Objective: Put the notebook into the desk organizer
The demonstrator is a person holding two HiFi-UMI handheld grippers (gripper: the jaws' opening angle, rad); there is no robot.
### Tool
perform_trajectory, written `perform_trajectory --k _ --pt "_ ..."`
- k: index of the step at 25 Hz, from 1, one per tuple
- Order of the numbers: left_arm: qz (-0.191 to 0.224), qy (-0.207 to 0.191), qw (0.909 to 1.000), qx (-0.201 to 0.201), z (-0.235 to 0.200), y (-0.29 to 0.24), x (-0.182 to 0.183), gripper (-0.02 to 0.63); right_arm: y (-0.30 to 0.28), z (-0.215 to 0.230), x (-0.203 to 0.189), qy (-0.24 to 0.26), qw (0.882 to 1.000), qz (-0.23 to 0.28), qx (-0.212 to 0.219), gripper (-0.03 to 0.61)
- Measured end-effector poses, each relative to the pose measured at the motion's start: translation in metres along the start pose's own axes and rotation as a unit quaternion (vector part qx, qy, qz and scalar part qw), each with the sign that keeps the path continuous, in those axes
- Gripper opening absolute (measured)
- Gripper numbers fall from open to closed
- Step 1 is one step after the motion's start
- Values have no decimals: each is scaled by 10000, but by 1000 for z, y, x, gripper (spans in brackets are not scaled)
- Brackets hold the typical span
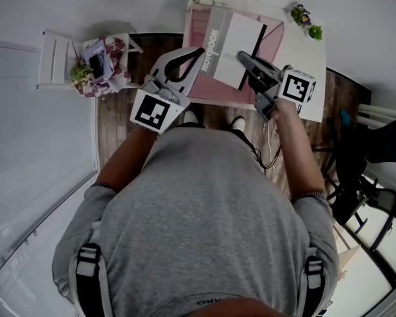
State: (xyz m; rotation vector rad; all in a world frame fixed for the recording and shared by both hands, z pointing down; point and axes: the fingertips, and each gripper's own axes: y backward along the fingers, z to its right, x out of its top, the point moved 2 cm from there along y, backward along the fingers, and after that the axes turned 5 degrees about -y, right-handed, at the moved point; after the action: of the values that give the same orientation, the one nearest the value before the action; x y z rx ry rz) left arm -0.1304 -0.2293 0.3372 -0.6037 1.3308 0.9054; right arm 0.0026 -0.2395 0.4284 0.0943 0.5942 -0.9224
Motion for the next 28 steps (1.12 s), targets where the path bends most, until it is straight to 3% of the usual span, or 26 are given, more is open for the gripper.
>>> perform_trajectory --k 6,15,22,26,28 --pt "-4 50 10000 -44 -2 -4 0 18 -18 5 -5 -613 9961 -452 439 18" --pt "0 -6 9999 -128 -6 -11 -5 18 -38 28 -16 -1081 9901 -806 380 40" --pt "-15 57 10000 -71 -12 -12 -6 18 -49 36 -19 -908 9900 -1053 242 38" --pt "-20 72 10000 -48 -14 -8 -7 18 -48 47 -22 -745 9903 -1141 -266 47" --pt "-29 79 10000 -41 -16 -6 -8 18 -50 51 -21 -616 9903 -1159 -453 92"
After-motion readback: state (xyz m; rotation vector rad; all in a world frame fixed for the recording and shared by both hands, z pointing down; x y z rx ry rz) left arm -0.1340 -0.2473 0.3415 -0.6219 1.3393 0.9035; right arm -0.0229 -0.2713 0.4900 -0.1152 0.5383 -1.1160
